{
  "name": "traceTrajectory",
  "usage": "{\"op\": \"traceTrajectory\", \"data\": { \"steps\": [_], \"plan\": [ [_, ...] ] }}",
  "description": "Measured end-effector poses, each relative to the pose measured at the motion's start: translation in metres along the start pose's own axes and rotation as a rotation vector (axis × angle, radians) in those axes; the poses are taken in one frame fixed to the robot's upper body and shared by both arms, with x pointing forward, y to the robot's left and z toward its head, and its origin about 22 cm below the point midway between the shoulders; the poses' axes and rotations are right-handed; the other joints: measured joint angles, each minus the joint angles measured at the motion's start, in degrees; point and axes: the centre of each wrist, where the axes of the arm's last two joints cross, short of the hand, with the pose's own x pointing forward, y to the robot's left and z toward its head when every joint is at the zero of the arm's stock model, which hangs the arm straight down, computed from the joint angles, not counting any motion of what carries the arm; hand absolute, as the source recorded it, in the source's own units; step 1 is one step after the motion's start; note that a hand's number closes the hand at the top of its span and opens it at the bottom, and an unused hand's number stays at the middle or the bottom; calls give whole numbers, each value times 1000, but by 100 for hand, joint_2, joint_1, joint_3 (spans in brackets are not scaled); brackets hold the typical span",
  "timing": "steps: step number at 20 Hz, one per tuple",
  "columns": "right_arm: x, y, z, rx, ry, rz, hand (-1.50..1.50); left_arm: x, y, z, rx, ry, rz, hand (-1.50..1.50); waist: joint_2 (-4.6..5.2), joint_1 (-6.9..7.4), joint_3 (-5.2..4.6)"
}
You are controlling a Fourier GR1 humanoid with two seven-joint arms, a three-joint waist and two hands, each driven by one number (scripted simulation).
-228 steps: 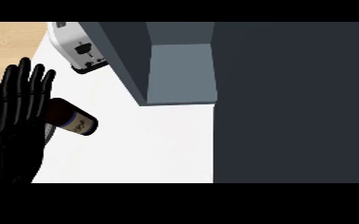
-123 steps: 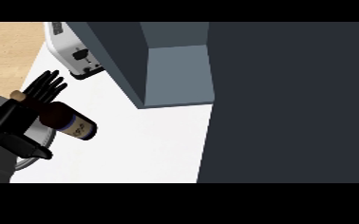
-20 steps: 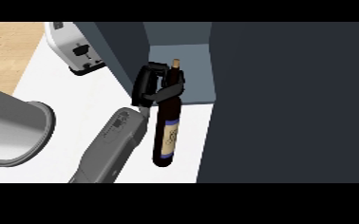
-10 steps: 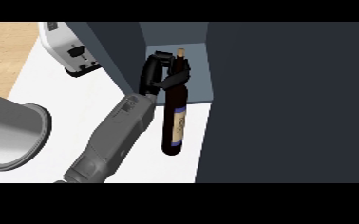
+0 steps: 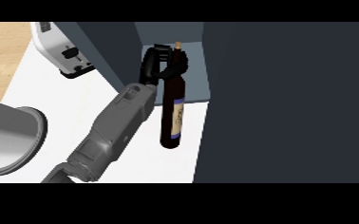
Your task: Pick up the wine, place it into the cabinet and close the cabinet
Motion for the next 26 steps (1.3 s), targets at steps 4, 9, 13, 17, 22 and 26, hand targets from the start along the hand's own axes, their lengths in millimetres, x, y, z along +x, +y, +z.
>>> {"op": "traceTrajectory", "data": {
  "steps": [4, 9, 13, 17, 22, 26],
  "plan": [
    [-2, 1, 1, 1, 0, -10, -150, 2, 3, -7, 32, 24, 18, 150, 25, -52, -1],
    [-2, 0, 3, 10, -2, -9, -150, 3, 9, -12, 68, 32, 15, 150, 52, -95, -2],
    [-3, 0, 4, 14, -11, -14, -150, 5, 17, -17, 100, 20, -7, 150, 65, -128, -1],
    [-4, 0, 5, 25, -19, -16, -150, 8, 23, -21, 129, -3, -56, -150, 83, -173, -1],
    [-5, 0, 6, 36, -26, -19, -150, 9, 29, -24, 157, -29, -135, -150, 101, -187, -1],
    [-6, 0, 7, 46, -30, -21, -150, 12, 35, -27, 194, -40, -182, -150, 121, -227, -3]
  ]
}}
